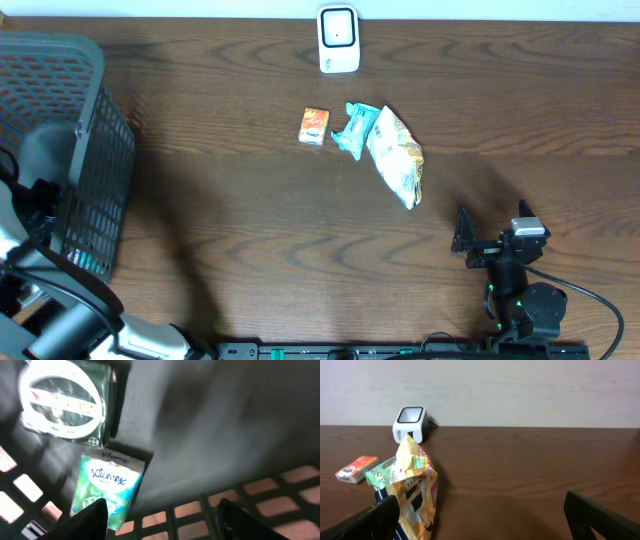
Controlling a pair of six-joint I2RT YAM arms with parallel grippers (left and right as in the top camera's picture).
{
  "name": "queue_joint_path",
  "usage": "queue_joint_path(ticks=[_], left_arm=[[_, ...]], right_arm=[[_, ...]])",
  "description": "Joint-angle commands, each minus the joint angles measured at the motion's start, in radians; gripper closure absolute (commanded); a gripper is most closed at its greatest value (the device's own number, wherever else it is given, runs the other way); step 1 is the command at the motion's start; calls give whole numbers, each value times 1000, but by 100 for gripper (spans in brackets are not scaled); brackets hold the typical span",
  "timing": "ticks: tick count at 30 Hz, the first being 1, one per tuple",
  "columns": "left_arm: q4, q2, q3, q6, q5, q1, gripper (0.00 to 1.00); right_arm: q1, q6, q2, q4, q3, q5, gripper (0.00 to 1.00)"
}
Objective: Scan the item barcode
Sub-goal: 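Reach into the basket and grasp the small green Kleenex pack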
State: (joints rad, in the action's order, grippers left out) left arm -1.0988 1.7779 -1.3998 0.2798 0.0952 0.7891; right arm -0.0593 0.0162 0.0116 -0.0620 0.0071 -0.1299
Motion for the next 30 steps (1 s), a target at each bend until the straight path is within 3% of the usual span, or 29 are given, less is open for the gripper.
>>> queue_joint_path(ticks=[1,26,30], left_arm=[[-30,55,-3,-17,-3,2,31],[18,99,137,-16,-103,2,32],[63,99,206,-16,-153,2,39]], right_arm=[[8,-6,-6,-3,-2,5,1],[8,-6,-6,-3,-2,5,1],[8,-6,-6,-3,-2,5,1]])
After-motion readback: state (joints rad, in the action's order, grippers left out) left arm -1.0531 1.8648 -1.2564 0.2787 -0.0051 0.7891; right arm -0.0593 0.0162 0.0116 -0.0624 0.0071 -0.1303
